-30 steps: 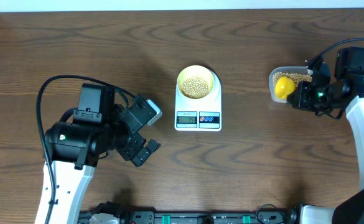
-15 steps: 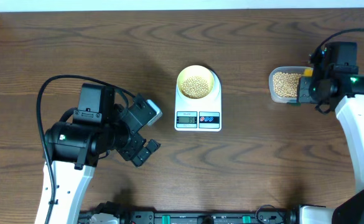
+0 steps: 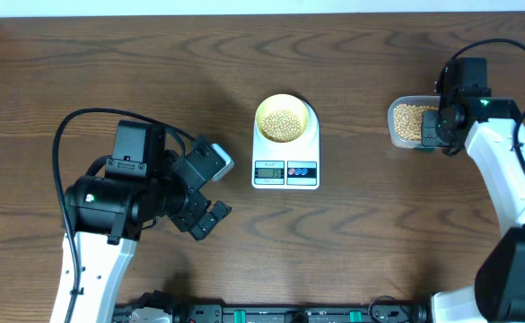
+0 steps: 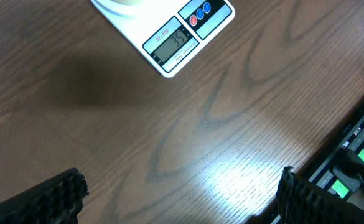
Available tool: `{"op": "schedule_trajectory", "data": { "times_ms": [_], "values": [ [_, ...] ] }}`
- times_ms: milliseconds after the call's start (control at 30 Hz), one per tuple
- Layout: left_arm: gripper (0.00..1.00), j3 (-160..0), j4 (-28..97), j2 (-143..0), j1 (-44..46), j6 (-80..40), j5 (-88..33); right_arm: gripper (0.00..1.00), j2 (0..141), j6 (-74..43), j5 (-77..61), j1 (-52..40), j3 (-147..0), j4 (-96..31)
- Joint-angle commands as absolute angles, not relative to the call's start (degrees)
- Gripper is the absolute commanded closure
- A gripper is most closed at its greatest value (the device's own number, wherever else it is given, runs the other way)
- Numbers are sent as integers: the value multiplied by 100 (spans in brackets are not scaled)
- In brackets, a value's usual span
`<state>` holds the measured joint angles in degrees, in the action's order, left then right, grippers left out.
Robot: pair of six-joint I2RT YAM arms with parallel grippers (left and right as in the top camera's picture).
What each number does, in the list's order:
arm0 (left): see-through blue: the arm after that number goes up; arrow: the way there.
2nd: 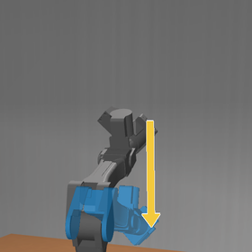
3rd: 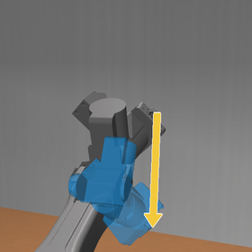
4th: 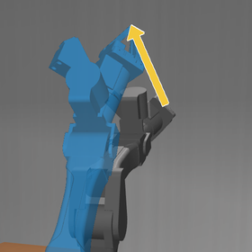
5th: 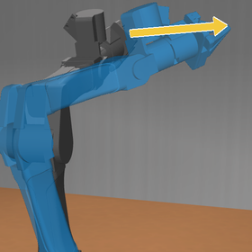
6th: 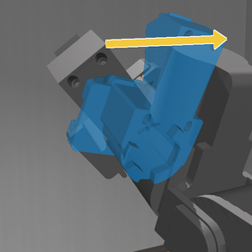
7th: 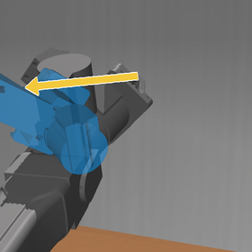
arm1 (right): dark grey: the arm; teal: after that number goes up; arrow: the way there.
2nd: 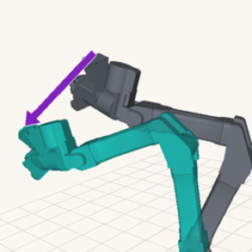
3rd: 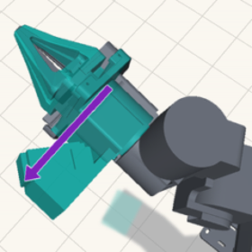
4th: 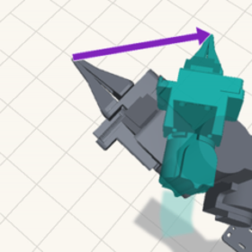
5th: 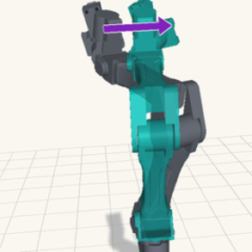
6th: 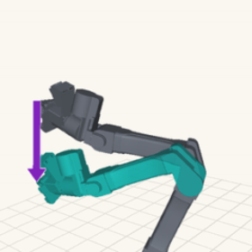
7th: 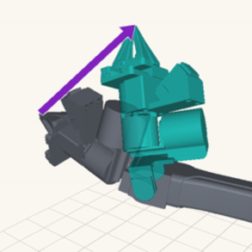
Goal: Scoop item into bowl and weigh 50g on scale
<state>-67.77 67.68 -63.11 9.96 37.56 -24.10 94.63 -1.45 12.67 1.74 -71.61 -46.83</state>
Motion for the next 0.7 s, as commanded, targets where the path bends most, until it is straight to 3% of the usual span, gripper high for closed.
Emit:
{"op": "schedule_trajectory", "data": {
  "times_ms": [0, 233, 667],
  "values": [
    [0, -6849, 6790, -6283, 972, 3813, -2502, 99, 9727, -102, 1490, 126, -7177, -4641],
    [0, -6849, 6790, -6283, 972, 3813, -2499, 99, 10202, -102, 1372, 60, -7177, -4635],
    [0, -6849, 6790, -6283, 972, 3813, -2499, 99, 10178, 49, -222, -3, -7196, -4613]
  ]
}}
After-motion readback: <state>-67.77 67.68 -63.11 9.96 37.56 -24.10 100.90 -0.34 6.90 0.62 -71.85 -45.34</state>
